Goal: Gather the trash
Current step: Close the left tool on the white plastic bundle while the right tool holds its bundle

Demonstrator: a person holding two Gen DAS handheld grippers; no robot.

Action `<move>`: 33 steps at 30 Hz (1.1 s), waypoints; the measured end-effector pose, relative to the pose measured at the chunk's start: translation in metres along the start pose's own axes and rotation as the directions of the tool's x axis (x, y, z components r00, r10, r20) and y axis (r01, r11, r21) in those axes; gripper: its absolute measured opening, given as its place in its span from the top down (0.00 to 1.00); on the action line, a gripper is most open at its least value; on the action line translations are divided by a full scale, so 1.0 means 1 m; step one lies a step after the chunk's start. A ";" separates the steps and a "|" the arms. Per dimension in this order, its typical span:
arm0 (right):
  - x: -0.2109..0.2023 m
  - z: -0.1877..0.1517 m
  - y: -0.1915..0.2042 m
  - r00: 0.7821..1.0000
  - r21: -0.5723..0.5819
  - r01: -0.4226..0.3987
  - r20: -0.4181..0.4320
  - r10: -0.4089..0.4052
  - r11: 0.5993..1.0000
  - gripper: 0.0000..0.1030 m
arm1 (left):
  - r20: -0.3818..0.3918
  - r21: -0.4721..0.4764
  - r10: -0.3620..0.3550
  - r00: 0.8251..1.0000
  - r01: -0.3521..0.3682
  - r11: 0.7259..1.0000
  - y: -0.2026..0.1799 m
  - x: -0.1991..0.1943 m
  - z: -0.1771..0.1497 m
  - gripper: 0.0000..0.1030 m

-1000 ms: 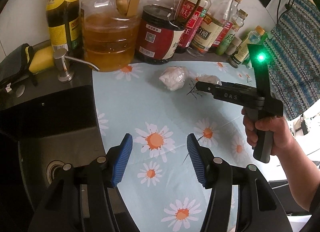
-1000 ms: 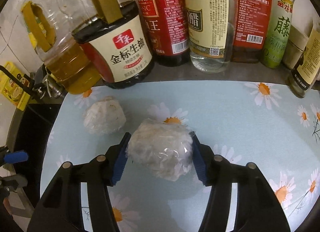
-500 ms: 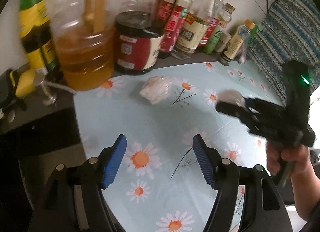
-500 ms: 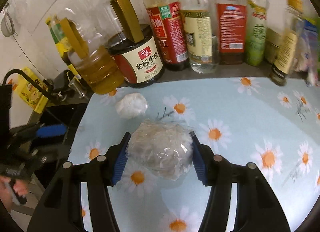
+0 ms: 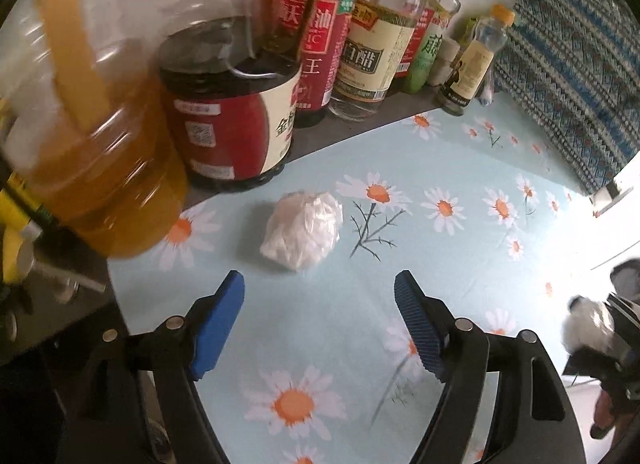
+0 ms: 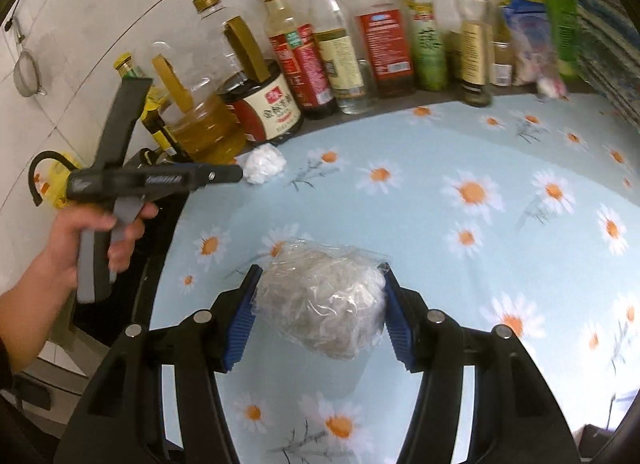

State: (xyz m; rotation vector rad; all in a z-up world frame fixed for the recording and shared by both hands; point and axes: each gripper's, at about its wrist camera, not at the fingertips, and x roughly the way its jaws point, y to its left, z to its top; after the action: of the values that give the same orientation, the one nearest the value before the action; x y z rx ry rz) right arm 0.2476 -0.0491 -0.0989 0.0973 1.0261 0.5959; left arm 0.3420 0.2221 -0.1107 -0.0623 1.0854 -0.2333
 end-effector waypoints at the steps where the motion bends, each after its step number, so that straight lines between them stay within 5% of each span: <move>1: -0.004 -0.004 -0.001 1.000 0.013 0.010 0.002 -0.010 1.000 0.44 | -0.005 0.008 0.006 1.000 -0.006 1.000 0.000 0.004 0.004 0.27; 18: -0.030 -0.037 -0.001 0.999 0.072 0.049 -0.027 -0.047 0.996 0.44 | -0.027 0.099 0.105 0.994 -0.102 0.990 0.000 0.058 0.032 0.29; 23: -0.032 -0.040 -0.003 0.998 0.065 0.056 -0.043 -0.053 0.996 0.44 | -0.025 0.110 0.108 0.994 -0.104 0.988 -0.001 0.064 0.035 0.53; 33: -0.036 -0.041 -0.017 0.998 0.052 0.037 -0.054 -0.035 0.998 0.44 | -0.003 0.118 0.103 0.995 -0.102 0.988 -0.010 0.055 0.029 0.57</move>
State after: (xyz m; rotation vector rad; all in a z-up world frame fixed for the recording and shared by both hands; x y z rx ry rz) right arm 0.2072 -0.0902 -0.0989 0.1096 1.0933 0.5411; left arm 0.3908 0.1982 -0.1431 0.0998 1.0785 -0.2049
